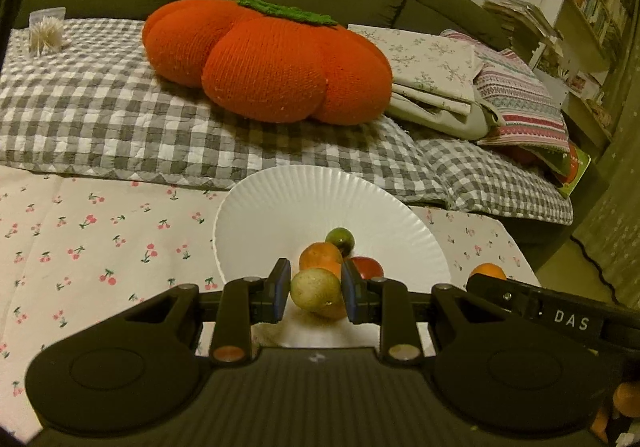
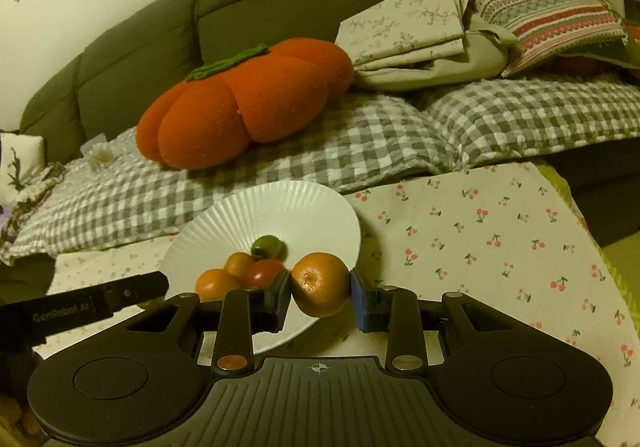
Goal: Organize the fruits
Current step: 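Lift both held fruits and carry them toward the plate, then open both tools to drop the fruits onto the white plate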
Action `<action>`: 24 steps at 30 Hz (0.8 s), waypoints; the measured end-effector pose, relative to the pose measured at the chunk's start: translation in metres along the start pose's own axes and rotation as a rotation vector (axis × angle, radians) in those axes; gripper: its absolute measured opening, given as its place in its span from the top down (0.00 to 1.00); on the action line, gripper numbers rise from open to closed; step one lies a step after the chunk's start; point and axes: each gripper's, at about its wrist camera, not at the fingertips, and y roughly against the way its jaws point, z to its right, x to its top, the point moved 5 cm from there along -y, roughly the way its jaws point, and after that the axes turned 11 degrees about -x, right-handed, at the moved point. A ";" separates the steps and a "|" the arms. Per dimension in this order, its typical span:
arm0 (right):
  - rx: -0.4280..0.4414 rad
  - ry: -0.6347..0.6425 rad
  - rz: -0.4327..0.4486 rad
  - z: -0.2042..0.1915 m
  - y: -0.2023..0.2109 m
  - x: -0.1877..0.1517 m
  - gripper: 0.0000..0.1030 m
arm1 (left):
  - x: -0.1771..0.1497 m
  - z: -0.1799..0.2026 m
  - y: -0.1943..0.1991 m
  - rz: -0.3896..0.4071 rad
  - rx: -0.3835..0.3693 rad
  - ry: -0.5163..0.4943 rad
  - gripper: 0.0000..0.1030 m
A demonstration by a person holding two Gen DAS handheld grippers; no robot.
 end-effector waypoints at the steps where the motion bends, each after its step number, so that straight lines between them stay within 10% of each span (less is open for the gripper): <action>1: -0.003 0.002 -0.002 0.000 -0.003 0.000 0.70 | 0.000 -0.002 -0.002 0.000 -0.004 0.002 0.75; 24: 0.008 0.192 0.003 -0.032 -0.055 -0.001 0.70 | 0.001 -0.036 -0.037 0.001 0.000 0.079 0.75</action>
